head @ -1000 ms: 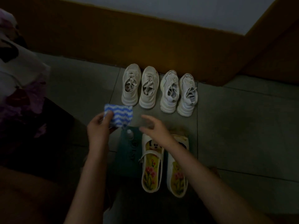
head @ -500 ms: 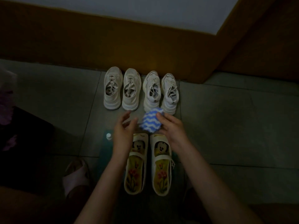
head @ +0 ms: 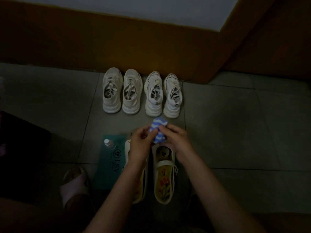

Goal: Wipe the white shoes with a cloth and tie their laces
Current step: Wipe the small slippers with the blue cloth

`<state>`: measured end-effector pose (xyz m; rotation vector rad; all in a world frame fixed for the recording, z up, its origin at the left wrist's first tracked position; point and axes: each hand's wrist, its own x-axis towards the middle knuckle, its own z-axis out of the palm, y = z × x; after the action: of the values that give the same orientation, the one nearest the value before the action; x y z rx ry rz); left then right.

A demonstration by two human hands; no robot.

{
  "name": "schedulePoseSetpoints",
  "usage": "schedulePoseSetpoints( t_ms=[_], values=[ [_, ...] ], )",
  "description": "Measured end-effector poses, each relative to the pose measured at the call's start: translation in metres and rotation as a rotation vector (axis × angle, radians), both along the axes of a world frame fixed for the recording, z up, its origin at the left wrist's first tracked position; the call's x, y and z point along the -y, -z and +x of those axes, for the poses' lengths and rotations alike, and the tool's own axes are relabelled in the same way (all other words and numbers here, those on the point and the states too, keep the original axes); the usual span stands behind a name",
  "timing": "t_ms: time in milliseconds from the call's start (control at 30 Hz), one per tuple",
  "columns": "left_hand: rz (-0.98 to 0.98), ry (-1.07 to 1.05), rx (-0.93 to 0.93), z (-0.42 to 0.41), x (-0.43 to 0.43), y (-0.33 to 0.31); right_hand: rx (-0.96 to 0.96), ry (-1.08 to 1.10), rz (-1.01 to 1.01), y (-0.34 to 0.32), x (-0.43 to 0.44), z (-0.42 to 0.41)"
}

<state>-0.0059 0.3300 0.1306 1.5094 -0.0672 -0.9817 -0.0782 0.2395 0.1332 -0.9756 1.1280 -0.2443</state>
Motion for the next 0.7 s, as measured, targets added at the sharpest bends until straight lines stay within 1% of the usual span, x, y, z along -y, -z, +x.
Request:
schedulePoseSetpoints(
  t_ms=[67, 133, 333, 433, 500, 567, 633, 700],
  values=[
    [0.025, -0.018, 0.076, -0.005, 0.002, 0.008, 0.044, 0.059, 0.053, 0.002, 0.008, -0.005],
    [0.022, -0.02, 0.072, -0.012, 0.005, 0.014, 0.086, 0.081, 0.125, 0.005, 0.017, -0.008],
    [-0.016, 0.026, 0.017, -0.017, 0.013, 0.022, 0.144, 0.012, 0.308, 0.023, 0.029, -0.012],
    [0.0, 0.023, 0.033, -0.015, 0.011, 0.027, 0.134, -0.058, 0.321, 0.028, 0.033, -0.011],
    [0.045, 0.004, 0.098, -0.018, 0.009, 0.03, 0.093, -0.05, 0.262, 0.028, 0.04, -0.01],
    [0.115, 0.043, 0.232, -0.028, 0.006, 0.03, 0.03, -0.007, 0.165, 0.025, 0.052, -0.009],
    [0.241, 0.153, 0.41, -0.047, 0.0, 0.032, -0.025, 0.004, 0.026, 0.024, 0.066, -0.008],
    [0.369, 0.212, 0.485, -0.068, -0.006, 0.03, -0.074, -0.028, -0.149, 0.026, 0.074, -0.004]
  ],
)
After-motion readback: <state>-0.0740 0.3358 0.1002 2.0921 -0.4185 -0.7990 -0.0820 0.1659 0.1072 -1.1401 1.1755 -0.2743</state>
